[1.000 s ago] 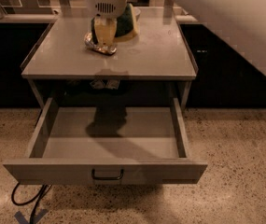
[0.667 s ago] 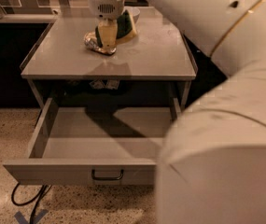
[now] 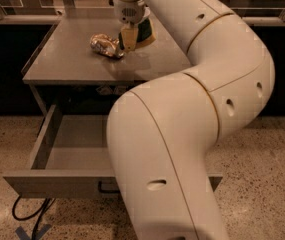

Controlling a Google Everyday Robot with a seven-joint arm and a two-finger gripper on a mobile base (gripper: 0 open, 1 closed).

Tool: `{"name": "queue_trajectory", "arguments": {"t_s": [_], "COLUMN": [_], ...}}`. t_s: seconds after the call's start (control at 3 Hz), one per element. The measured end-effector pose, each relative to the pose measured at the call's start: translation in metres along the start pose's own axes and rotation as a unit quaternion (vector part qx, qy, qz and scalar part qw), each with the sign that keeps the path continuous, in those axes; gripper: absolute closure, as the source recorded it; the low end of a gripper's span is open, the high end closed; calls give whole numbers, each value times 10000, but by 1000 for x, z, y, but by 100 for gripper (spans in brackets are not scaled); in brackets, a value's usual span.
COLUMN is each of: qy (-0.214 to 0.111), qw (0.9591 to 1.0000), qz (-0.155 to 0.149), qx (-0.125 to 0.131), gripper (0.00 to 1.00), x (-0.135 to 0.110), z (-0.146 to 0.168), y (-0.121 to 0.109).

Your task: Pick sponge from top drawer and place on counter

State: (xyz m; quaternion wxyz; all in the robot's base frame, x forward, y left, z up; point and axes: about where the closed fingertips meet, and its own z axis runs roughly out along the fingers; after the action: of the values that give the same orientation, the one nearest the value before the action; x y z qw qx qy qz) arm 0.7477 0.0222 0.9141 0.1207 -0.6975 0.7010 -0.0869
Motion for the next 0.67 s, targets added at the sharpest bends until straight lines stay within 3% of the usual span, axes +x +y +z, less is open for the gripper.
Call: {"name": "queue_trajectory", "arguments": {"t_s": [0.33,0.67], "qy": [-179,-370], "qw": [9996,9991], "qz": [0,133], "qx": [234,183], "gripper": [100,100], "x": [-11,-3], "z": [-9,-6], "y": [-17,-12]}}
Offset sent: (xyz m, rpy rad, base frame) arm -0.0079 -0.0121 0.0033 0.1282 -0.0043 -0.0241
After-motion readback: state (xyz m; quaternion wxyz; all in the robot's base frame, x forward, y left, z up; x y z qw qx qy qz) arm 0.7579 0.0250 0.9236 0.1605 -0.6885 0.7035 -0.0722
